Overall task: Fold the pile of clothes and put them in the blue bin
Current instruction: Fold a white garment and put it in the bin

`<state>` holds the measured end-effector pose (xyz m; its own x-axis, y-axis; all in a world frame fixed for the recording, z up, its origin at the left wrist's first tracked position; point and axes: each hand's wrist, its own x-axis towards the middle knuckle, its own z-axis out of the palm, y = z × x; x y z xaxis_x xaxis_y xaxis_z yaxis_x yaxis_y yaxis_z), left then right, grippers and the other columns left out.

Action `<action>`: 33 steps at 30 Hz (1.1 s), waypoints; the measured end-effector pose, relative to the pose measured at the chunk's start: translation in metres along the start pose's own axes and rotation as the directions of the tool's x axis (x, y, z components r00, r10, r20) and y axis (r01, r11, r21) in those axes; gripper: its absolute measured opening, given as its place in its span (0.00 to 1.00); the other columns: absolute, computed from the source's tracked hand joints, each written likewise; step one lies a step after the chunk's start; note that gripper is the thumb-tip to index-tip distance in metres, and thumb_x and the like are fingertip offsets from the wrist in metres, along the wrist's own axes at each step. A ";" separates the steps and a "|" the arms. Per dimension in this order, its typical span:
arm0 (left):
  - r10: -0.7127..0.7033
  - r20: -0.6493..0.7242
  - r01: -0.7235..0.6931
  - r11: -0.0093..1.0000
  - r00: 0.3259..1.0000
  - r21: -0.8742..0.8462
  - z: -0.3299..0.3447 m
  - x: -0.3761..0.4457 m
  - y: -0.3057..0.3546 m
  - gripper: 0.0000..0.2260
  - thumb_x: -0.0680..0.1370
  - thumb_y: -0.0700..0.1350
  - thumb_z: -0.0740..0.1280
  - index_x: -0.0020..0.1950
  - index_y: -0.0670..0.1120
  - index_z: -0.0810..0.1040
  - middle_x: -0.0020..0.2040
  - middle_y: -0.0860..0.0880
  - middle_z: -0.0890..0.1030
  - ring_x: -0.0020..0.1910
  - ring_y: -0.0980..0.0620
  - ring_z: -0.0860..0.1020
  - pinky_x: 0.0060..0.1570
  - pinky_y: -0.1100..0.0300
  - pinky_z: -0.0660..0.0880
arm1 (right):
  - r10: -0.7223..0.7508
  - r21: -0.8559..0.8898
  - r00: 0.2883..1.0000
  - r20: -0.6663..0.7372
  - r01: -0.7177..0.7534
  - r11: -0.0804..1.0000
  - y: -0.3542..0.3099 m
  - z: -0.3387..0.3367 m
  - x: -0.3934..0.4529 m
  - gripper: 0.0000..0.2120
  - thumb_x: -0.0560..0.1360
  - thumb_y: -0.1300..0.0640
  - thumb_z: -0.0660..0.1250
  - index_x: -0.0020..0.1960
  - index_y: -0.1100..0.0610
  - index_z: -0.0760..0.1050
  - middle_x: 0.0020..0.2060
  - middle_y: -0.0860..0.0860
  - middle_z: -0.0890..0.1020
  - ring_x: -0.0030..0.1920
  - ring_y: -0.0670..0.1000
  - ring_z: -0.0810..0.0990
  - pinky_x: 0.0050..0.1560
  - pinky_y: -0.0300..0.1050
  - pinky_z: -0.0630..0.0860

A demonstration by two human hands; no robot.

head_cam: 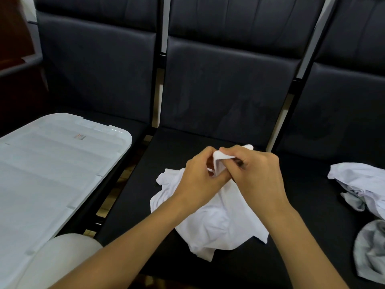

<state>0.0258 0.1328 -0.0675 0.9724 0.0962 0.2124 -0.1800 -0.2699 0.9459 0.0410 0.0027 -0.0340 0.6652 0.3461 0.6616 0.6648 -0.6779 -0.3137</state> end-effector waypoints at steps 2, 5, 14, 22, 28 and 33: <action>-0.003 -0.047 0.005 0.999 0.999 0.034 -0.001 0.001 -0.001 0.04 0.77 0.43 0.71 0.48 0.43 0.78 0.42 0.50 0.81 0.43 0.55 0.81 0.44 0.64 0.79 | -0.058 -0.065 0.998 -0.001 0.058 0.996 0.002 -0.002 0.001 0.06 0.71 0.61 0.75 0.48 0.61 0.84 0.38 0.55 0.86 0.35 0.52 0.85 0.40 0.46 0.83; -0.015 -0.152 0.008 0.999 0.988 -0.044 -0.009 0.004 0.001 0.08 0.78 0.37 0.69 0.40 0.38 0.73 0.35 0.42 0.75 0.35 0.51 0.73 0.37 0.63 0.74 | 0.093 0.026 0.991 0.097 -0.096 0.995 0.008 -0.001 0.005 0.05 0.73 0.57 0.75 0.47 0.57 0.84 0.47 0.50 0.80 0.42 0.45 0.80 0.42 0.38 0.80; -0.394 0.419 0.524 0.810 0.818 -0.263 -0.038 0.006 0.023 0.03 0.79 0.43 0.67 0.50 0.45 0.79 0.47 0.45 0.81 0.46 0.49 0.81 0.46 0.55 0.77 | 0.449 0.640 0.824 0.346 -0.557 0.529 0.022 -0.005 0.000 0.17 0.80 0.60 0.65 0.37 0.71 0.75 0.34 0.64 0.77 0.36 0.57 0.76 0.37 0.50 0.73; -0.310 0.237 0.192 0.889 0.921 0.417 -0.057 -0.003 0.019 0.09 0.73 0.36 0.67 0.33 0.44 0.75 0.32 0.50 0.75 0.32 0.54 0.74 0.32 0.59 0.70 | 0.310 0.606 0.751 0.583 -0.656 0.449 0.023 -0.049 0.003 0.23 0.74 0.55 0.69 0.27 0.65 0.66 0.23 0.55 0.68 0.24 0.50 0.67 0.26 0.39 0.64; -0.057 -0.132 0.126 0.787 0.990 0.604 -0.089 0.009 -0.006 0.16 0.73 0.32 0.66 0.36 0.53 0.75 0.38 0.48 0.79 0.39 0.49 0.79 0.39 0.51 0.79 | 0.431 0.666 0.730 0.531 -0.674 0.320 0.034 -0.083 -0.002 0.12 0.71 0.51 0.67 0.33 0.56 0.81 0.30 0.52 0.81 0.32 0.50 0.82 0.29 0.39 0.77; -0.206 0.083 0.095 0.725 0.975 0.683 -0.121 0.011 -0.011 0.19 0.74 0.28 0.61 0.34 0.52 0.75 0.37 0.49 0.77 0.41 0.49 0.77 0.37 0.61 0.70 | 0.258 0.605 0.630 0.733 -0.776 0.178 0.059 -0.101 -0.017 0.14 0.71 0.47 0.71 0.33 0.56 0.82 0.31 0.54 0.81 0.31 0.49 0.81 0.30 0.39 0.78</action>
<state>0.0204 0.2525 -0.0455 0.9975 0.0701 -0.0081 0.0634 -0.8404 0.5382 0.0346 -0.1083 0.0052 0.8393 0.5185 -0.1633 -0.1925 0.0026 -0.9813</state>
